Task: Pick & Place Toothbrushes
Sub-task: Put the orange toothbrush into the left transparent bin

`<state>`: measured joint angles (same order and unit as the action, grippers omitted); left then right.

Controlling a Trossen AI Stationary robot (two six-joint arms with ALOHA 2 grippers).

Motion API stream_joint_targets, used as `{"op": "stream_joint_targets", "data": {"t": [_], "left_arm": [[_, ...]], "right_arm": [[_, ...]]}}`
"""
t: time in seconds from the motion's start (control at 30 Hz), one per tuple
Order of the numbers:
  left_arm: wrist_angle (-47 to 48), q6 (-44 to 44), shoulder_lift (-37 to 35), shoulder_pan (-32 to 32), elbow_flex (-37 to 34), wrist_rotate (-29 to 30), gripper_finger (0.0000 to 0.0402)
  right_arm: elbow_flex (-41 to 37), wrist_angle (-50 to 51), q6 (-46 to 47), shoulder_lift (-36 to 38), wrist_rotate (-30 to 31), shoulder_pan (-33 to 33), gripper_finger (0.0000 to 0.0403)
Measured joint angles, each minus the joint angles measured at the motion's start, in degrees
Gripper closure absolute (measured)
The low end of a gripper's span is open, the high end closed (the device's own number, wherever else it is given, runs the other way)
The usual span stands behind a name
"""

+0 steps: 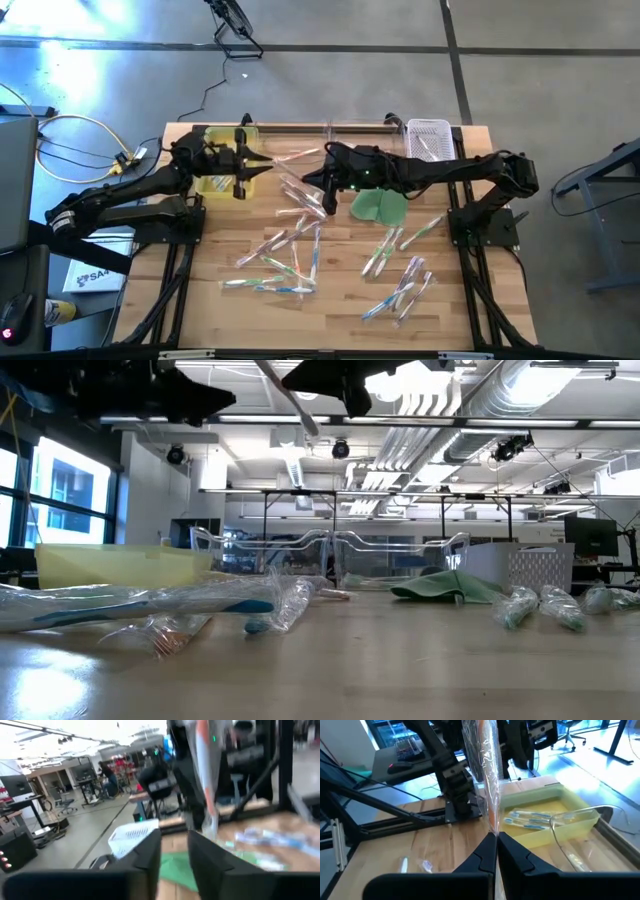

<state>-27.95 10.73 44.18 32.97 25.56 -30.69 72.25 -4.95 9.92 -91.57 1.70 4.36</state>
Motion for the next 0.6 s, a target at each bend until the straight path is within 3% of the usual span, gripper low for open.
{"op": "stream_joint_targets", "data": {"t": [0.23,0.6], "left_arm": [[-5.23,-5.45,0.96,-5.15,0.02,0.46,0.0216],[-14.56,-5.35,7.0,-15.98,0.02,13.36,0.0206]], "right_arm": [[0.0,-0.02,-4.36,0.0,5.37,-1.28,0.0399],[0.0,-0.96,-8.29,-0.02,7.23,-2.91,0.0399]]}}
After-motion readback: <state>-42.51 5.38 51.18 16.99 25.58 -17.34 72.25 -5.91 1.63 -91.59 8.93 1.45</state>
